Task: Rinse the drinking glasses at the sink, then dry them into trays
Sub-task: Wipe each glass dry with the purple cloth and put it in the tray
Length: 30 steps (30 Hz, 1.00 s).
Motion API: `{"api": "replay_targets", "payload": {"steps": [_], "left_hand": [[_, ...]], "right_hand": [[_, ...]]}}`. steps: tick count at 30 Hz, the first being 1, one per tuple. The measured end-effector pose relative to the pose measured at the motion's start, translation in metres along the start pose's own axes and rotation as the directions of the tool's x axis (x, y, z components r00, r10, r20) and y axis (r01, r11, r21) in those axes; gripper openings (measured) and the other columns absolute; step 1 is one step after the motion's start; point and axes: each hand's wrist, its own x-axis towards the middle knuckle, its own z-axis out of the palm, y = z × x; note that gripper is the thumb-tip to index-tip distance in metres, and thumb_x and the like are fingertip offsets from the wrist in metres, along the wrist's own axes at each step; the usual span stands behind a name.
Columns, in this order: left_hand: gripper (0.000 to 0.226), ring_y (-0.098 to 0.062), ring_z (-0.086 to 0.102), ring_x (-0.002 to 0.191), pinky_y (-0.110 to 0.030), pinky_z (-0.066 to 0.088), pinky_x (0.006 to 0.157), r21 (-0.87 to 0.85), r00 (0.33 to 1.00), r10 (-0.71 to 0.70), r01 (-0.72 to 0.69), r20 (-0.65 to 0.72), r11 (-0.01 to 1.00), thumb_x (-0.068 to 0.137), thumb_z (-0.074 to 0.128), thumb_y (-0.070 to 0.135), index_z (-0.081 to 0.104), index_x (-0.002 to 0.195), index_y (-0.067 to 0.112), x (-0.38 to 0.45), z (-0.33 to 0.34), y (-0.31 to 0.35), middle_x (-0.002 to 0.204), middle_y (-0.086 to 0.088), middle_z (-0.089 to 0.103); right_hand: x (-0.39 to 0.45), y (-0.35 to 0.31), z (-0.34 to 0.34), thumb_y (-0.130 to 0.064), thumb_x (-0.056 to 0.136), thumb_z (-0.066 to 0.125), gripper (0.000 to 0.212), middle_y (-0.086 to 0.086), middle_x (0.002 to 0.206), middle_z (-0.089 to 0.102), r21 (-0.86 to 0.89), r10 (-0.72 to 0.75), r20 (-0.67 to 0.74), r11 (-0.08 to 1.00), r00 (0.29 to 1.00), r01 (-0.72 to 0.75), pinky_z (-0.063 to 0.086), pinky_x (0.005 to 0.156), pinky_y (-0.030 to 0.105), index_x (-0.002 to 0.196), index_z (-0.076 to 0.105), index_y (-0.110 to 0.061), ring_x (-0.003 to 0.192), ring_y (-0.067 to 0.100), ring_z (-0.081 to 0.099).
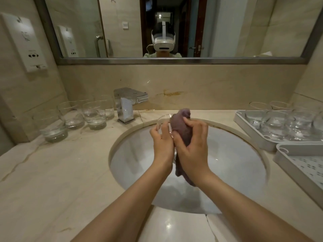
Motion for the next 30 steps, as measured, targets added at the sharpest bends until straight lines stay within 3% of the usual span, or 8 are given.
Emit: {"api": "replay_targets", "payload": {"steps": [3, 8, 10, 13, 18, 21, 27, 30], "left_hand": [[0.062, -0.022, 0.062, 0.102, -0.046, 0.050, 0.095, 0.043, 0.995, 0.061, -0.065, 0.082, 0.997, 0.090, 0.042, 0.059, 0.031, 0.135, 0.019, -0.006, 0.003, -0.003, 0.110, -0.006, 0.059], [0.052, -0.005, 0.063, 0.080, -0.031, 0.054, 0.082, 0.150, 0.955, 0.106, -0.152, 0.276, 0.977, 0.095, 0.046, 0.048, 0.027, 0.138, 0.026, -0.013, 0.007, -0.008, 0.105, -0.003, 0.059], [0.068, 0.002, 0.058, 0.084, -0.010, 0.047, 0.073, 0.210, 0.946, 0.105, -0.175, 0.307, 0.962, 0.089, 0.055, 0.051, 0.023, 0.143, 0.025, -0.012, 0.006, -0.004, 0.111, -0.002, 0.056], [0.096, -0.008, 0.053, 0.104, -0.008, 0.041, 0.078, 0.268, 0.954, 0.130, -0.204, 0.268, 0.942, 0.076, 0.066, 0.059, 0.010, 0.147, 0.030, -0.007, -0.001, 0.000, 0.126, -0.006, 0.045], [0.056, -0.009, 0.063, 0.091, -0.023, 0.053, 0.082, 0.034, 0.982, 0.155, -0.160, 0.112, 0.987, 0.094, 0.057, 0.041, 0.024, 0.138, 0.030, 0.000, -0.007, 0.005, 0.112, -0.006, 0.059], [0.039, -0.008, 0.062, 0.091, -0.029, 0.055, 0.080, -0.063, 0.996, 0.053, -0.049, 0.066, 0.997, 0.101, 0.039, 0.038, 0.031, 0.135, 0.019, 0.000, -0.006, 0.003, 0.107, -0.003, 0.059], [0.039, -0.009, 0.058, 0.080, -0.035, 0.051, 0.081, 0.097, 0.986, 0.127, -0.138, 0.111, 0.986, 0.102, 0.037, 0.035, 0.030, 0.137, 0.021, -0.014, 0.003, -0.003, 0.091, 0.004, 0.054], [0.039, -0.003, 0.057, 0.078, -0.023, 0.048, 0.074, 0.161, 0.970, 0.127, -0.163, 0.209, 0.973, 0.101, 0.038, 0.037, 0.029, 0.137, 0.023, -0.020, 0.005, -0.006, 0.094, 0.006, 0.055]], "right_hand": [[0.015, 0.000, -0.007, -0.034, 0.083, 0.059, 0.018, 0.001, 0.106, 0.051, 0.233, 0.307, -0.089, 0.931, 0.948, -0.280, 0.041, 0.084, 0.017, 0.095, 0.045, -0.031, 0.095, 0.004, 0.052], [0.027, 0.010, -0.027, -0.024, 0.097, 0.051, 0.007, 0.017, 0.104, 0.063, 0.647, 0.719, 0.145, 0.450, 0.679, -0.615, 0.051, 0.092, 0.051, 0.098, 0.048, -0.017, 0.094, 0.031, 0.063], [0.027, 0.009, -0.027, -0.026, 0.097, 0.052, 0.010, 0.022, 0.113, 0.063, 0.638, 0.732, 0.133, 0.453, 0.668, -0.623, 0.048, 0.097, 0.055, 0.098, 0.048, -0.017, 0.103, 0.037, 0.064], [0.027, 0.000, -0.029, -0.029, 0.096, 0.053, 0.010, 0.012, 0.108, 0.063, 0.584, 0.688, 0.112, 0.539, 0.717, -0.608, 0.050, 0.092, 0.043, 0.097, 0.049, -0.021, 0.098, 0.025, 0.063], [0.009, -0.015, -0.022, -0.024, 0.089, 0.065, 0.017, 0.002, 0.108, 0.051, 0.229, 0.192, -0.008, 0.956, 0.981, -0.185, 0.043, 0.084, 0.015, 0.098, 0.051, -0.028, 0.099, 0.007, 0.054], [-0.002, -0.006, -0.006, -0.037, 0.084, 0.062, 0.029, -0.003, 0.114, 0.042, 0.007, -0.046, 0.016, 0.999, 0.999, 0.045, 0.048, 0.090, 0.022, 0.110, 0.052, -0.030, 0.107, 0.006, 0.051], [0.018, -0.006, -0.016, -0.021, 0.089, 0.066, 0.019, -0.005, 0.099, 0.056, 0.229, 0.304, -0.096, 0.934, 0.948, -0.276, 0.044, 0.083, 0.022, 0.091, 0.054, -0.035, 0.091, 0.006, 0.056], [0.028, -0.001, -0.030, -0.022, 0.092, 0.060, 0.004, 0.004, 0.088, 0.064, 0.512, 0.629, 0.084, 0.638, 0.773, -0.575, 0.052, 0.080, 0.041, 0.089, 0.058, -0.021, 0.079, 0.017, 0.062]]}}
